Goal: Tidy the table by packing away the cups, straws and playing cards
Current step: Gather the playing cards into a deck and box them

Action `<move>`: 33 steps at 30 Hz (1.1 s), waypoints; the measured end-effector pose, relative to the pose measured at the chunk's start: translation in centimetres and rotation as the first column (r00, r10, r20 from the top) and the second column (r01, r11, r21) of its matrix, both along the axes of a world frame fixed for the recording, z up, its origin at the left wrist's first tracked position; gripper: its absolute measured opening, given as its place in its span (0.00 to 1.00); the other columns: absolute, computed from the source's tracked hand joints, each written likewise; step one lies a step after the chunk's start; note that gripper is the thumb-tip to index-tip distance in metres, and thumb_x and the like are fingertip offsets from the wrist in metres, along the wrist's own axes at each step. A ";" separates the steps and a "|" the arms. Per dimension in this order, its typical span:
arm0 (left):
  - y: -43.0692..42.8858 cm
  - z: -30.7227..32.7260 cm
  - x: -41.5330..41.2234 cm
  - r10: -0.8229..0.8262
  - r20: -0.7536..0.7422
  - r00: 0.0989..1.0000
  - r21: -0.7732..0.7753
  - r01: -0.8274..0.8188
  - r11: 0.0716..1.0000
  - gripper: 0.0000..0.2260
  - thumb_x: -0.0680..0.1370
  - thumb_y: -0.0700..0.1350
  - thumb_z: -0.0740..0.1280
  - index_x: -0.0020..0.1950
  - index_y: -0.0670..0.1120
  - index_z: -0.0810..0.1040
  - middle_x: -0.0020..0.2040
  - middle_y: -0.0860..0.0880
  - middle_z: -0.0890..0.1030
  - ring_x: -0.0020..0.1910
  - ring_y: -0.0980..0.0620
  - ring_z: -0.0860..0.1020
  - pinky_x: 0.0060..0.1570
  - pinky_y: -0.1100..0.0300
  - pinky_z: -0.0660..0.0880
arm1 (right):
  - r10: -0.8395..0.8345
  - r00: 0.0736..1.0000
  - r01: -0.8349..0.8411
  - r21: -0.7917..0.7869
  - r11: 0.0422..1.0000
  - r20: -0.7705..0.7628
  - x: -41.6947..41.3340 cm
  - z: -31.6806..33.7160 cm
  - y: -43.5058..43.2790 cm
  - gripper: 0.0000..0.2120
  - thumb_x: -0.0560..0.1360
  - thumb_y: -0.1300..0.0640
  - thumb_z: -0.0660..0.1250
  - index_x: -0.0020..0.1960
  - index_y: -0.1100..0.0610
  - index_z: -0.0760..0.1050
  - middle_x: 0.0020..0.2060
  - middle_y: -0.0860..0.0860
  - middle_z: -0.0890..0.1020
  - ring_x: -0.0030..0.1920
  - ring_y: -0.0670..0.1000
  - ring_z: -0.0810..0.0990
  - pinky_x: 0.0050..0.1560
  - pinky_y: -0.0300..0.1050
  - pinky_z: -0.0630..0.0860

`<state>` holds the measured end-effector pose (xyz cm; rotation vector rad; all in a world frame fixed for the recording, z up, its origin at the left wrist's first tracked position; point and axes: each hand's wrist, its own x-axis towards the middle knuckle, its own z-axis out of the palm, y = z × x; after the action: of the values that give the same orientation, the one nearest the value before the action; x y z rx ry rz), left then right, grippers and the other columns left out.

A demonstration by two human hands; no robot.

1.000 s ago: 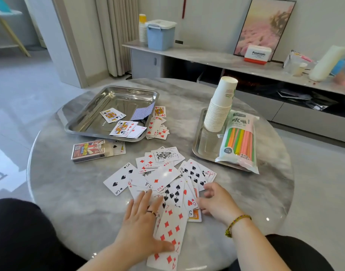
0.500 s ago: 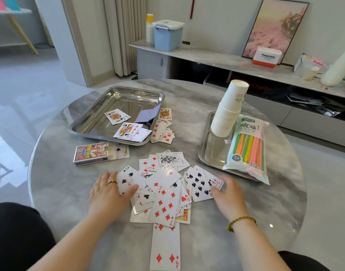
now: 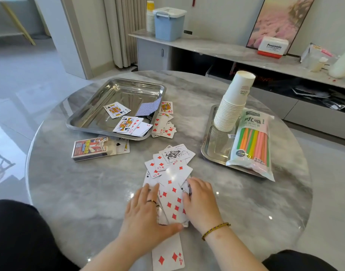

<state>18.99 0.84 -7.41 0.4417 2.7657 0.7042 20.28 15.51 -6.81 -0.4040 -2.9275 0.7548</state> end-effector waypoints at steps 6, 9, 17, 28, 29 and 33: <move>0.3 0.1 0.6 -0.029 0.011 1.000 0.029 0.029 0.999 0.50 0.63 0.69 0.63 0.73 0.52 0.38 0.75 0.51 0.40 0.74 0.52 0.40 0.71 0.57 0.40 | -0.043 0.999 0.041 -0.248 0.968 -0.001 -0.1 0.5 -0.1 0.18 0.76 0.58 0.58 0.66 0.56 0.66 0.64 0.50 0.72 0.65 0.50 0.66 0.62 0.37 0.62; -0.7 0.0 0.9 -0.058 0.035 0.998 0.020 0.057 0.998 0.50 0.63 0.69 0.65 0.72 0.55 0.35 0.74 0.53 0.36 0.73 0.54 0.37 0.68 0.59 0.33 | -0.094 0.995 0.081 -0.254 0.964 -0.039 -0.7 1.0 1.2 0.17 0.75 0.57 0.60 0.64 0.56 0.68 0.62 0.50 0.73 0.63 0.49 0.69 0.59 0.36 0.64; -1.9 0.2 2.1 -0.209 0.077 0.975 -0.127 0.217 0.968 0.48 0.62 0.69 0.66 0.51 0.65 0.22 0.64 0.62 0.30 0.63 0.61 0.27 0.63 0.58 0.26 | 0.163 0.986 -0.157 -0.137 0.978 0.037 -6.9 2.3 2.3 0.20 0.77 0.58 0.58 0.69 0.55 0.63 0.74 0.50 0.56 0.73 0.50 0.53 0.67 0.36 0.48; -1.4 -0.7 -1.6 -0.130 -0.058 0.990 -0.123 0.123 0.985 0.54 0.60 0.73 0.61 0.71 0.54 0.32 0.70 0.62 0.36 0.64 0.61 0.28 0.63 0.59 0.26 | 0.195 0.941 -0.239 0.134 0.962 0.276 -12.2 0.9 2.0 0.26 0.76 0.47 0.57 0.70 0.57 0.59 0.71 0.53 0.61 0.70 0.56 0.57 0.69 0.49 0.55; -1.3 -0.7 -1.9 -0.119 -0.065 0.991 -0.121 0.111 0.986 0.54 0.59 0.74 0.61 0.72 0.53 0.33 0.72 0.59 0.37 0.67 0.61 0.29 0.63 0.59 0.26 | 0.197 0.945 -0.243 0.154 0.958 0.262 -12.1 1.0 1.8 0.25 0.75 0.47 0.58 0.69 0.56 0.60 0.69 0.54 0.64 0.67 0.57 0.59 0.67 0.49 0.58; -0.8 -0.5 -2.9 -0.097 -0.061 0.993 -0.114 0.090 0.989 0.53 0.59 0.73 0.62 0.73 0.53 0.37 0.75 0.55 0.40 0.73 0.57 0.36 0.66 0.57 0.28 | 0.166 0.950 -0.227 0.219 0.949 0.266 -10.5 1.1 1.1 0.24 0.74 0.45 0.59 0.65 0.56 0.64 0.63 0.55 0.68 0.63 0.57 0.64 0.63 0.49 0.61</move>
<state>16.05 0.04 -7.92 0.5768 2.8068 0.5200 9.74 16.60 -5.73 -0.1929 -3.2783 0.3680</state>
